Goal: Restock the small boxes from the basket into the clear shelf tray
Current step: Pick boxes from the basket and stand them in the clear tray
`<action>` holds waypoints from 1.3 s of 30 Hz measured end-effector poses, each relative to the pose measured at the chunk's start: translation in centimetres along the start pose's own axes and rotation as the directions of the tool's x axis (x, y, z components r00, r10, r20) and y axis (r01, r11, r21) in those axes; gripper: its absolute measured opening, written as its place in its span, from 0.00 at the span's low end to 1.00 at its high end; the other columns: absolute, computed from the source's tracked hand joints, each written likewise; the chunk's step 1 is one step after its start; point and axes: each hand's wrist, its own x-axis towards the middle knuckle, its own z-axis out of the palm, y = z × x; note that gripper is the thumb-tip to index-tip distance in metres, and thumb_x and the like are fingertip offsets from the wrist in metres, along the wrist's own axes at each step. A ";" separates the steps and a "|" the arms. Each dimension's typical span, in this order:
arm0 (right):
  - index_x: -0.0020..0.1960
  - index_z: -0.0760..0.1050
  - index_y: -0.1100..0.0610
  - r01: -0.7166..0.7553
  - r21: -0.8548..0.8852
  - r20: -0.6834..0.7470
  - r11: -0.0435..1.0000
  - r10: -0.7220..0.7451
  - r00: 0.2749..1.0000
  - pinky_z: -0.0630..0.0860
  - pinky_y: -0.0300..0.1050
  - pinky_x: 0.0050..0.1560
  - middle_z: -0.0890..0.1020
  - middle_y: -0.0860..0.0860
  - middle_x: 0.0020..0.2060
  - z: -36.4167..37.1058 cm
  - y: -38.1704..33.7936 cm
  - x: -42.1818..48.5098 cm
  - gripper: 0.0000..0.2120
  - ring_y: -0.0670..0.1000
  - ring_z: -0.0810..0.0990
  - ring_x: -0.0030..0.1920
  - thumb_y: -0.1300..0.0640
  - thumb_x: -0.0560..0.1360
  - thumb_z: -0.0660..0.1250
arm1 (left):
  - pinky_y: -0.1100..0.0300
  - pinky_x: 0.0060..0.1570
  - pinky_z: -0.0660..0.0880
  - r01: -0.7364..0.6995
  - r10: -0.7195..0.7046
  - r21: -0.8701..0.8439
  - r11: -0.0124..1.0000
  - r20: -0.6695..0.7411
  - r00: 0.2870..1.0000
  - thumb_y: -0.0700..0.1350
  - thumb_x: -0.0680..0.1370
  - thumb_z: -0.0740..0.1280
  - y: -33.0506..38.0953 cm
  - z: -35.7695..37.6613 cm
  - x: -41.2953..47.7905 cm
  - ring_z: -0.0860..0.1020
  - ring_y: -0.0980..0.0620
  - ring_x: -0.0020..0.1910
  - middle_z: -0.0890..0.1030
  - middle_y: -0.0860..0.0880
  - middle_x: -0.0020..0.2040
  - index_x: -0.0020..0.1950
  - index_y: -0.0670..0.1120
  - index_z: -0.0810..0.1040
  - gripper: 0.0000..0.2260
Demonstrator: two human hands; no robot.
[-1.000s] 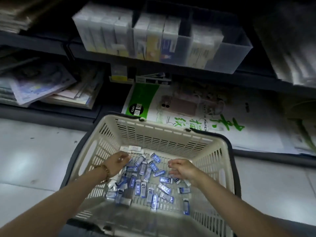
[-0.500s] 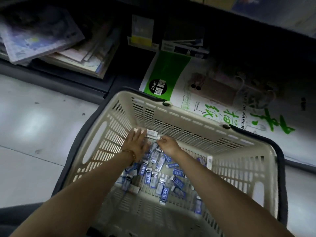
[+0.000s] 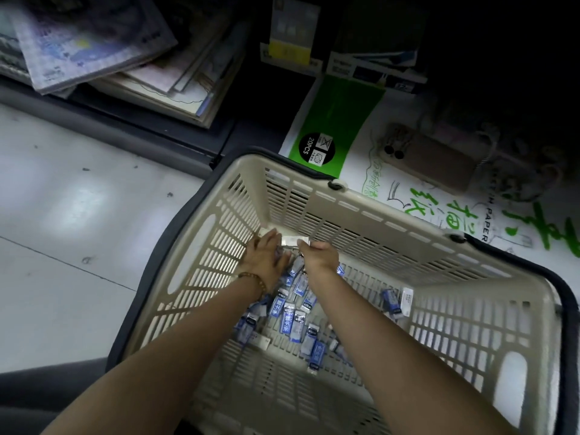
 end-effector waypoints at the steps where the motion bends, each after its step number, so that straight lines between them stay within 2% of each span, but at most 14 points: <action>1: 0.53 0.76 0.61 -0.019 0.008 0.017 1.000 0.019 1.000 0.71 0.41 0.42 0.79 0.55 0.42 0.1 -0.2 0.0 0.14 0.50 0.76 0.38 0.57 0.71 0.73 | 0.47 0.71 0.58 -0.024 0.025 0.033 0.999 -0.007 1.000 0.49 0.79 0.57 0.2 -0.1 0.1 0.57 0.45 0.72 0.58 0.51 0.75 0.74 0.47 0.59 0.23; 5: 0.48 0.73 0.59 -0.099 0.046 0.150 0.994 0.091 0.985 0.72 0.42 0.36 0.75 0.52 0.31 0.3 -1.3 0.0 0.09 0.49 0.72 0.30 0.60 0.72 0.72 | 0.55 0.61 0.69 -0.090 0.090 -0.008 0.996 -0.050 0.995 0.38 0.77 0.61 0.3 -1.9 0.7 0.71 0.45 0.61 0.67 0.44 0.68 0.67 0.42 0.69 0.18; 7: 0.46 0.74 0.59 -0.089 0.043 0.182 0.995 0.080 0.980 0.73 0.38 0.36 0.75 0.51 0.31 -0.6 -1.2 0.1 0.06 0.48 0.72 0.30 0.62 0.73 0.71 | 0.56 0.60 0.69 -0.141 0.141 0.040 0.989 -0.005 0.990 0.36 0.77 0.61 0.0 -3.0 0.9 0.72 0.45 0.61 0.69 0.44 0.67 0.66 0.42 0.71 0.17; 10: 0.49 0.78 0.63 -0.088 0.025 0.256 0.996 0.079 0.963 0.75 0.35 0.35 0.77 0.53 0.34 -3.6 -0.1 0.1 0.05 0.46 0.73 0.31 0.62 0.74 0.69 | 0.56 0.59 0.71 -0.100 0.099 0.020 0.995 0.025 0.995 0.34 0.77 0.62 0.3 -3.5 1.3 0.75 0.45 0.57 0.74 0.44 0.63 0.63 0.43 0.73 0.16; 13: 0.52 0.77 0.61 -0.156 0.061 0.328 0.986 0.127 0.936 0.78 0.36 0.42 0.78 0.54 0.37 -7.2 1.7 0.0 0.08 0.47 0.75 0.34 0.61 0.74 0.69 | 0.54 0.60 0.73 -0.001 -0.005 0.104 0.995 0.058 0.998 0.39 0.76 0.65 1.6 -3.6 2.0 0.77 0.45 0.57 0.75 0.42 0.62 0.64 0.43 0.73 0.16; 16: 0.53 0.76 0.62 -0.163 0.029 0.328 0.986 0.145 0.933 0.76 0.45 0.53 0.78 0.53 0.35 -9.8 3.1 -0.1 0.09 0.48 0.76 0.35 0.60 0.74 0.69 | 0.56 0.53 0.76 0.056 -0.058 0.125 0.991 0.012 0.998 0.42 0.76 0.66 2.6 -4.3 2.4 0.79 0.45 0.54 0.77 0.43 0.58 0.63 0.42 0.72 0.16; 21: 0.55 0.77 0.63 -0.149 0.075 0.346 0.986 0.115 0.931 0.78 0.43 0.50 0.80 0.54 0.36 -12.2 3.4 -1.2 0.12 0.50 0.78 0.38 0.62 0.73 0.70 | 0.57 0.47 0.78 0.103 -0.101 0.047 0.994 -0.042 0.994 0.42 0.78 0.63 2.8 -4.0 1.8 0.79 0.46 0.49 0.75 0.42 0.57 0.64 0.44 0.70 0.15; 23: 0.52 0.80 0.61 -0.110 0.087 0.376 0.990 0.070 0.924 0.77 0.41 0.47 0.80 0.54 0.36 -13.0 2.5 -2.0 0.09 0.50 0.78 0.38 0.61 0.72 0.71 | 0.59 0.40 0.79 0.124 -0.126 -0.029 0.992 -0.056 0.990 0.49 0.77 0.63 2.9 -4.1 1.1 0.80 0.47 0.43 0.79 0.44 0.49 0.54 0.45 0.75 0.10; 25: 0.46 0.81 0.58 -0.068 0.105 0.412 0.992 0.019 0.911 0.78 0.39 0.44 0.81 0.53 0.35 -13.8 1.2 -3.1 0.03 0.47 0.79 0.36 0.61 0.73 0.70 | 0.54 0.43 0.78 0.063 -0.082 -0.192 0.979 -0.090 0.993 0.47 0.78 0.64 3.3 -4.3 0.6 0.80 0.44 0.44 0.79 0.43 0.44 0.48 0.45 0.72 0.06; 28: 0.43 0.80 0.57 0.032 0.140 0.488 0.990 -0.097 0.867 0.80 0.36 0.42 0.82 0.52 0.35 -15.1 -2.2 -5.4 0.04 0.44 0.81 0.34 0.64 0.72 0.70 | 0.51 0.36 0.80 0.122 -0.089 -0.519 0.846 0.089 0.992 0.44 0.79 0.62 5.8 -6.6 -1.1 0.81 0.46 0.40 0.78 0.41 0.45 0.46 0.43 0.68 0.05; 30: 0.49 0.79 0.60 0.124 0.080 0.578 0.989 -0.148 0.802 0.80 0.35 0.41 0.83 0.52 0.37 -16.0 -4.9 -7.5 0.06 0.45 0.82 0.35 0.64 0.72 0.70 | 0.54 0.33 0.81 0.294 -0.050 -0.682 0.670 0.353 0.934 0.45 0.80 0.61 8.3 -8.5 -2.9 0.83 0.50 0.35 0.78 0.41 0.46 0.47 0.41 0.70 0.07; 33: 0.54 0.78 0.62 0.242 0.021 0.658 0.970 -0.196 0.727 0.79 0.33 0.42 0.85 0.52 0.39 -17.8 -9.2 -11.3 0.12 0.45 0.83 0.37 0.63 0.70 0.71 | 0.57 0.36 0.81 0.320 0.105 -0.636 0.703 0.537 0.837 0.53 0.80 0.57 12.8 -12.1 -6.3 0.83 0.49 0.40 0.81 0.41 0.46 0.52 0.38 0.73 0.18; 36: 0.51 0.78 0.61 0.334 -0.012 0.665 0.943 -0.242 0.707 0.80 0.35 0.43 0.85 0.56 0.42 -20.0 -12.4 -15.5 0.13 0.48 0.84 0.40 0.62 0.68 0.73 | 0.61 0.40 0.80 0.196 0.273 -0.590 0.783 0.610 0.744 0.64 0.71 0.59 16.7 -16.7 -11.0 0.83 0.50 0.46 0.81 0.42 0.50 0.56 0.41 0.75 0.28; 39: 0.49 0.79 0.60 0.385 0.018 0.644 0.923 -0.305 0.701 0.80 0.35 0.40 0.85 0.56 0.39 -22.0 -14.2 -19.7 0.16 0.47 0.84 0.37 0.56 0.64 0.75 | 0.57 0.48 0.80 0.025 0.381 -0.582 0.813 0.563 0.733 0.57 0.67 0.68 18.9 -19.6 -15.3 0.82 0.48 0.51 0.80 0.41 0.56 0.62 0.42 0.72 0.28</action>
